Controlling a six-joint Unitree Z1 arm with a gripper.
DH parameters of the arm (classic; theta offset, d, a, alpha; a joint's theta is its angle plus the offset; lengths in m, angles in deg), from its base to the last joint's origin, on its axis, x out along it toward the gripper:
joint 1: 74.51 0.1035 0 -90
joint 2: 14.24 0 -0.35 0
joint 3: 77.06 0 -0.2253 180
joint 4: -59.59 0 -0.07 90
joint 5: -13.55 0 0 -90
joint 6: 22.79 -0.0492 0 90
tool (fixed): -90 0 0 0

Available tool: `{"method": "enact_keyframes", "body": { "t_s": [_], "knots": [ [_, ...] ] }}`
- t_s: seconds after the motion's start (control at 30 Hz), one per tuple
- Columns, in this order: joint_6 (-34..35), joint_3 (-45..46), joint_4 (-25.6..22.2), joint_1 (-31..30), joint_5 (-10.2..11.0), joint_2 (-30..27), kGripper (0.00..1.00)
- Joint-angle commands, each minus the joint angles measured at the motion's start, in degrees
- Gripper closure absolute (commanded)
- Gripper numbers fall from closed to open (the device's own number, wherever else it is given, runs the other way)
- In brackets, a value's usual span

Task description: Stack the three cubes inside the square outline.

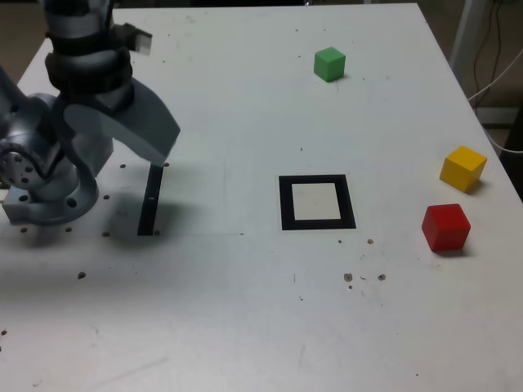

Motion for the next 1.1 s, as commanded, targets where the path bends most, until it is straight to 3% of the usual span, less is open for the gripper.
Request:
{"method": "enact_keyframes", "body": {
  "t_s": [0.0, 0.33, 0.77, 1.07],
  "knots": [
    [0.9, -0.1, -0.3, 0.0, 0.3, -1.8, 0.00],
    [2.3, 1.5, 0.8, 0.0, -1.8, -0.2, 0.02],
    [2.7, 1.2, 0.4, 0.0, -1.3, 0.6, 0.02],
    [6.3, -2.7, -2.3, -0.9, 1.2, 0.2, 0.03]
  ]
}}
